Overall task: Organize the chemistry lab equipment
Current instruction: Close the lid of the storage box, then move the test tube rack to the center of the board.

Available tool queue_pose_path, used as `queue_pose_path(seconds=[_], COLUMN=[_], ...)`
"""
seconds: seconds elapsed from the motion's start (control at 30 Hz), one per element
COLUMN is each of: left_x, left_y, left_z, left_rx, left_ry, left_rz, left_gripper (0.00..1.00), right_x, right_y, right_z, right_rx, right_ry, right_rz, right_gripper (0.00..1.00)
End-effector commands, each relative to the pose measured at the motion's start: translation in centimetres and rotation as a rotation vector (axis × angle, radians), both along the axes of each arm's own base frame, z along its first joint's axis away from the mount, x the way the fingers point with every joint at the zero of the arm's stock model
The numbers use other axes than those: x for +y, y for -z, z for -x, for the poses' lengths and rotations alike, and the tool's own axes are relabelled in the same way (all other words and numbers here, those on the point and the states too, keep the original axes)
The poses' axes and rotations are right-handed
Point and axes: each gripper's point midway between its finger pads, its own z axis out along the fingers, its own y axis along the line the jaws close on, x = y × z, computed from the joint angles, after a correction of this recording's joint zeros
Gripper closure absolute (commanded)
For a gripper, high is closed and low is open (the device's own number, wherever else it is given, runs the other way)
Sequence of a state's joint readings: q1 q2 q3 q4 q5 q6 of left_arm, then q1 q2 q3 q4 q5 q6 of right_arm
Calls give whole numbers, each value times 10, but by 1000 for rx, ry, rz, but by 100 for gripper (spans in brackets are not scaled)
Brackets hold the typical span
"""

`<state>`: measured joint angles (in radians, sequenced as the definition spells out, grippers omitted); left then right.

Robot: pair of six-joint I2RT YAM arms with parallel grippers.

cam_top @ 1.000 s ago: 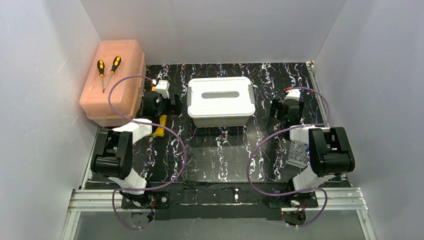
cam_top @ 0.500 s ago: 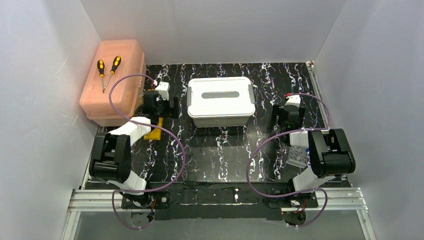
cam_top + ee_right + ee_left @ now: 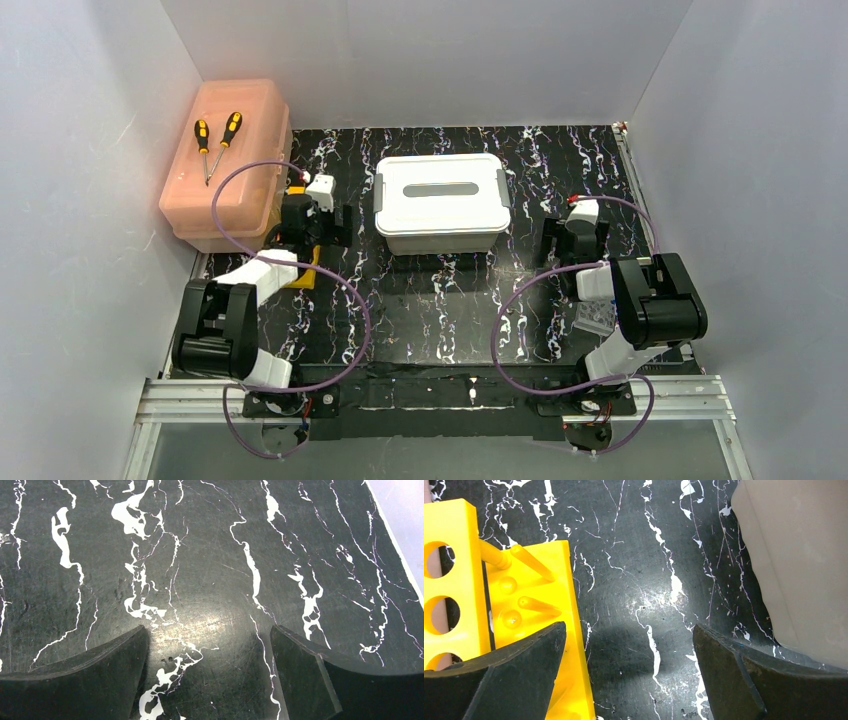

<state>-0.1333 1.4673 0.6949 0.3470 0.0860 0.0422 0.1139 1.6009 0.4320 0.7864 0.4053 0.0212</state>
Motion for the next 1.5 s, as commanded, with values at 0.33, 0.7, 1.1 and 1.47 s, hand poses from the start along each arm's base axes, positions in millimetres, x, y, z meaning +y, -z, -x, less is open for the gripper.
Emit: queue_pose_path(seconds=[0.33, 0.7, 1.1, 1.47], left_x=[25, 30, 47, 54], left_y=[13, 17, 21, 73], left_z=[20, 21, 15, -5], left_rx=[-138, -167, -145, 318], left_ry=[-12, -24, -134, -164], left_rz=[-17, 20, 13, -57], left_gripper=[2, 2, 2, 2], right_x=[15, 14, 16, 15], right_y=[-24, -25, -25, -24], right_z=[11, 9, 8, 8], right_rx=[-205, -203, -201, -200], right_ry=[-100, -94, -99, -99], right_rz=[36, 34, 31, 31], right_gripper=[0, 0, 0, 0])
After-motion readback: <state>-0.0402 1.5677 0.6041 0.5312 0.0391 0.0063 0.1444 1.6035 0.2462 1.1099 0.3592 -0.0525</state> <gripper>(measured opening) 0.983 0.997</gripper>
